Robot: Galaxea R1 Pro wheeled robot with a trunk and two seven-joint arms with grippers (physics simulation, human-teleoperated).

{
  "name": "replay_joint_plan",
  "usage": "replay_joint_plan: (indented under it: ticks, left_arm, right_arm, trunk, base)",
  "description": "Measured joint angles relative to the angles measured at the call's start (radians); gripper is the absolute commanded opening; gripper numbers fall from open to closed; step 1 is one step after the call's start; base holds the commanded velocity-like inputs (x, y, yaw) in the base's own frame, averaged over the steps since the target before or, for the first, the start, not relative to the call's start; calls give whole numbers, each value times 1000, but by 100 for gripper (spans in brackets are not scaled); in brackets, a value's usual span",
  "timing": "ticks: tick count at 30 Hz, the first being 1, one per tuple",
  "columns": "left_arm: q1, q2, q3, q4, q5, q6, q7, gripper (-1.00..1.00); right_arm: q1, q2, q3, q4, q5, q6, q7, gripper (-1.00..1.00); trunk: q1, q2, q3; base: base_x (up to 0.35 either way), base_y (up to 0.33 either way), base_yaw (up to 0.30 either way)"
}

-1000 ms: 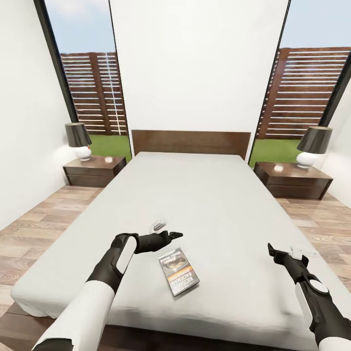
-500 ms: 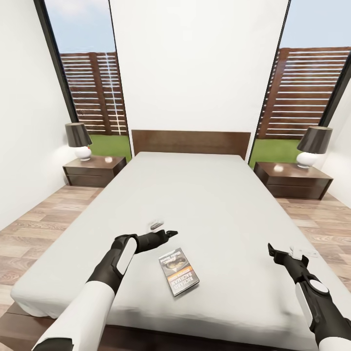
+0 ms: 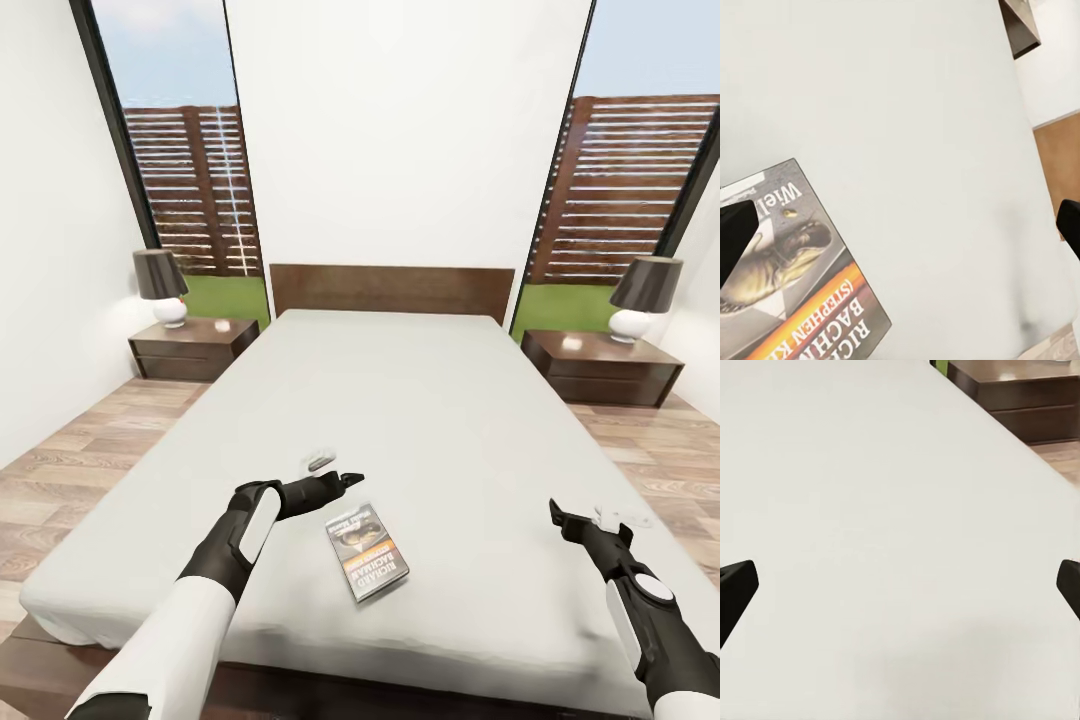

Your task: In the bedroom, move the book from the bed onto either nightstand, and place the two sandals side by side next to the bed.

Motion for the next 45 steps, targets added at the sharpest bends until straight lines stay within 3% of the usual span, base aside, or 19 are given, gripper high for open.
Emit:
replay_joint_plan:
  ticks: [13, 34, 45]
  left_arm:
    - [0, 0, -2, 0, 0, 0, 0, 100]
    - [0, 0, -3, -2, 2, 0, 0, 100]
    - [0, 0, -3, -2, 2, 0, 0, 100]
  right_arm:
    - [0, 0, 1, 13, 0, 0, 0, 100]
    - [0, 0, 1, 13, 0, 0, 0, 100]
    - [0, 0, 1, 13, 0, 0, 0, 100]
  trunk:
    - [50, -91, -41]
    - [50, -91, -41]
    - [50, -91, -41]
  base:
    - [0, 0, 0]
    - [41, 0, 0]
    - [207, 0, 0]
